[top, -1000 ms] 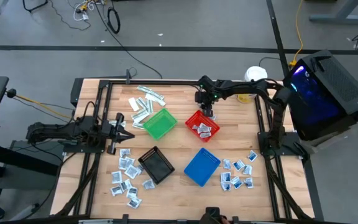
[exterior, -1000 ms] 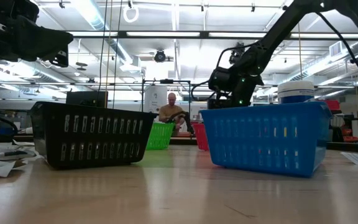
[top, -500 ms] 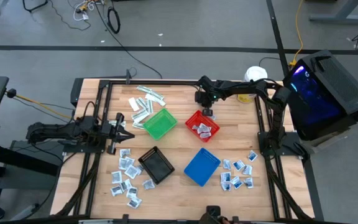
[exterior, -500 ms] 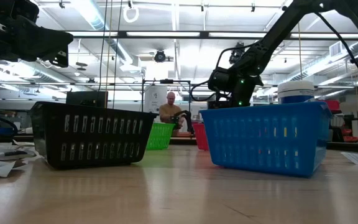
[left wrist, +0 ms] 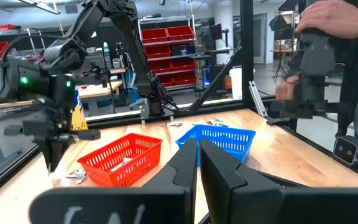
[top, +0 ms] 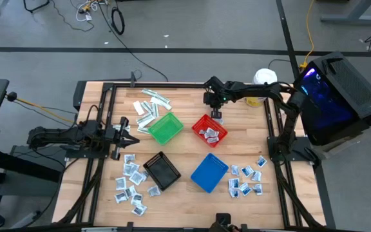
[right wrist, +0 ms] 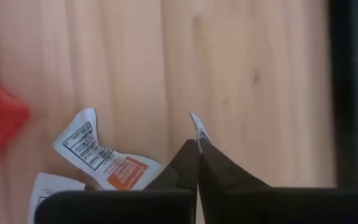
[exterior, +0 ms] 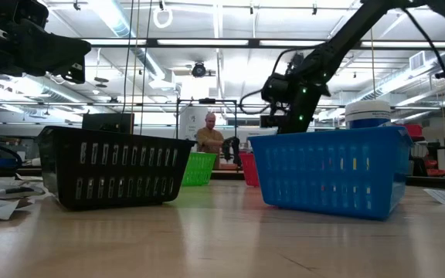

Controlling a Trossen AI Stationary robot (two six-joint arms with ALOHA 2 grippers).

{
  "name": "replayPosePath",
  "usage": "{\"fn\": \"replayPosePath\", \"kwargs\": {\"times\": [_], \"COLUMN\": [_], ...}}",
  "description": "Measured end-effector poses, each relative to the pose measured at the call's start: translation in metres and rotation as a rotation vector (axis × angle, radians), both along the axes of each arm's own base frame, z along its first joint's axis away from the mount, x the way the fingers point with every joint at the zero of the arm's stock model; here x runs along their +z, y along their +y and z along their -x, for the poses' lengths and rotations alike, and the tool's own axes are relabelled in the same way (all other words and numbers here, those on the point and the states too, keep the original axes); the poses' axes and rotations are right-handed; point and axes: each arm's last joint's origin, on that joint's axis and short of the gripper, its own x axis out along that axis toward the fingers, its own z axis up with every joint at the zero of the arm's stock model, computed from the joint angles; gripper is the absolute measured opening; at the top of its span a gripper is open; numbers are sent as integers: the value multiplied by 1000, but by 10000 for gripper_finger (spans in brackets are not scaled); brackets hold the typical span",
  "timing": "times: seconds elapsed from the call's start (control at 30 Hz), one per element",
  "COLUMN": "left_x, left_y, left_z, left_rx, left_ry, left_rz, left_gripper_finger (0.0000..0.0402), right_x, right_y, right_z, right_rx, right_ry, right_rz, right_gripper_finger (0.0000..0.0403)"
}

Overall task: Pick & Place First Aid Supplies
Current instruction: Put the orange ointment pack into the red bin

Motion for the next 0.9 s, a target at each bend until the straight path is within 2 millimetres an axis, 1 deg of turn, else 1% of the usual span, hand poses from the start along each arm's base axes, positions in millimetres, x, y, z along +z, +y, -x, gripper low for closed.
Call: {"fn": "replayPosePath", "kwargs": {"times": [0.23,0.43,0.67,0.77,0.9], "left_x": [0,0,0,0,0], "left_y": [0,0,0,0,0], "left_z": [0,0,0,0,0], "left_rx": [0,0,0,0,0], "left_ry": [0,0,0,0,0], "left_rz": [0,0,0,0,0], "left_gripper_finger": [25,25,25,25,25], "right_x": [38,67,85,89,88], "right_y": [15,35,62,73,85], "right_z": [3,6,9,8,5], "right_rx": [13,10,24,52,82], "right_ry": [-87,-155,-172,-192,-208], "right_rz": [41,33,-7,-68,-166], "right_gripper_finger": [3,3,2,2,2]}}
